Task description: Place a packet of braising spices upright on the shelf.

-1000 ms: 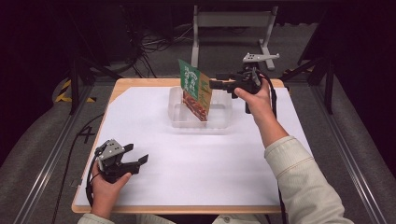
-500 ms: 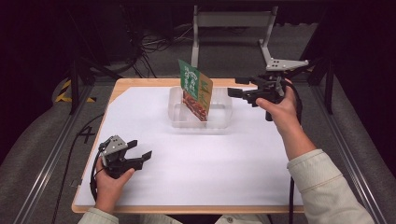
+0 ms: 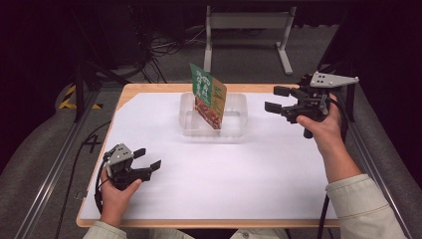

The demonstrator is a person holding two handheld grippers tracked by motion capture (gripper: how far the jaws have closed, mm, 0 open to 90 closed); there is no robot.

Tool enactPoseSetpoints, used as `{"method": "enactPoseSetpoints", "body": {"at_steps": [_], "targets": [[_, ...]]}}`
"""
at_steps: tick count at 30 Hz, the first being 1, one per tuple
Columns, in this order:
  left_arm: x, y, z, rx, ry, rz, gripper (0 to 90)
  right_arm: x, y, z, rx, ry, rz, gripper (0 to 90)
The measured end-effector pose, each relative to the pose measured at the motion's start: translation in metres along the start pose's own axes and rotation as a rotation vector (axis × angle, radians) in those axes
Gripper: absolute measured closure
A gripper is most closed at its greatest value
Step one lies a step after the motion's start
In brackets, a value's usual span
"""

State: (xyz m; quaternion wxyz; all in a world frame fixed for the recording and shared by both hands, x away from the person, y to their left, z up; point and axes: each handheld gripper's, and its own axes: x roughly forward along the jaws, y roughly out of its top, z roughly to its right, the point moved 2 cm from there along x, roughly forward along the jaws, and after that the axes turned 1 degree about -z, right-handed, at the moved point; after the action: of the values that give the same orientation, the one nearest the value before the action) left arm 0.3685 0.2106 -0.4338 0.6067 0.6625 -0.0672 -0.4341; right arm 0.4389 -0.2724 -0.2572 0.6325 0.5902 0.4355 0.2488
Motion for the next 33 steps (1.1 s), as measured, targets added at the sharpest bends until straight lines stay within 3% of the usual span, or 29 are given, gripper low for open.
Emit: {"method": "enactPoseSetpoints", "body": {"at_steps": [8,17,26,33], "targets": [[-0.004,0.002,0.001,0.007,-0.034,0.007,24.2,-0.014,-0.015,-0.004,-0.058,-0.050,-0.004,21.6],[-0.007,0.003,0.002,0.019,-0.061,0.013,24.1,-0.026,-0.035,-0.023,-0.162,-0.085,-0.012,21.3],[-0.008,0.004,0.005,0.024,-0.085,0.022,24.1,-0.035,-0.060,-0.031,-0.164,-0.084,-0.017,21.4],[-0.010,0.004,0.006,0.050,-0.120,0.034,22.3,-0.038,-0.082,-0.035,-0.149,-0.094,-0.028,21.4]]}}
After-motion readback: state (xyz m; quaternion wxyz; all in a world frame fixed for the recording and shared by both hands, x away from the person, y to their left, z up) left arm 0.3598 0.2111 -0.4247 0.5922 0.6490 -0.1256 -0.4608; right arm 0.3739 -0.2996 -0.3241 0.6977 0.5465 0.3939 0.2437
